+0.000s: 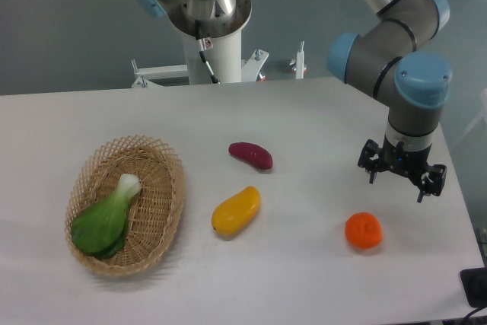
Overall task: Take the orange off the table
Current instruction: 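Lower the open gripper down around the orange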
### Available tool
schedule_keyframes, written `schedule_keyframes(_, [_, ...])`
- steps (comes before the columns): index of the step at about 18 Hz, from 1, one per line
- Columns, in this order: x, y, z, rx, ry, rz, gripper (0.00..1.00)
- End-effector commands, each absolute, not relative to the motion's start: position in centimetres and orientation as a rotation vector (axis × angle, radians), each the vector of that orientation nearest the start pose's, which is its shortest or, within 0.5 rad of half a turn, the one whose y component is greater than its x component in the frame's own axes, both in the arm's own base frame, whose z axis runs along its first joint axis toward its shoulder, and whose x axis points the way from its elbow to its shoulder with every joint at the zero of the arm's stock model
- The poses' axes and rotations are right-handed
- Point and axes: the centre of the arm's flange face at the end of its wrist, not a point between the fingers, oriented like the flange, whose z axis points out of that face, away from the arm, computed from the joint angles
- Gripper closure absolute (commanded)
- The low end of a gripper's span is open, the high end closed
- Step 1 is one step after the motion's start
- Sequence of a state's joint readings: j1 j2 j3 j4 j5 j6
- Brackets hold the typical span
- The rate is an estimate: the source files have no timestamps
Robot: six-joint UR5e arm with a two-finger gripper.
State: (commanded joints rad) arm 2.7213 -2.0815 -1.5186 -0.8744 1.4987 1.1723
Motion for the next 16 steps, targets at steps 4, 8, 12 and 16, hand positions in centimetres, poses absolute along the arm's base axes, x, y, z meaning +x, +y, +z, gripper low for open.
schedule_keyframes(4, [-56.3, 42.0, 27.0, -2.96, 0.044, 0.301, 0.0])
schedule_keyframes(8, [-56.7, 42.7, 25.0, -2.962, 0.056, 0.289, 0.0])
schedule_keyframes(12, [-56.0, 43.7, 23.9, -2.972, 0.089, 0.267, 0.0])
schedule_keyframes(16, [-55.6, 44.6, 22.7, -2.98, 0.115, 0.247, 0.0])
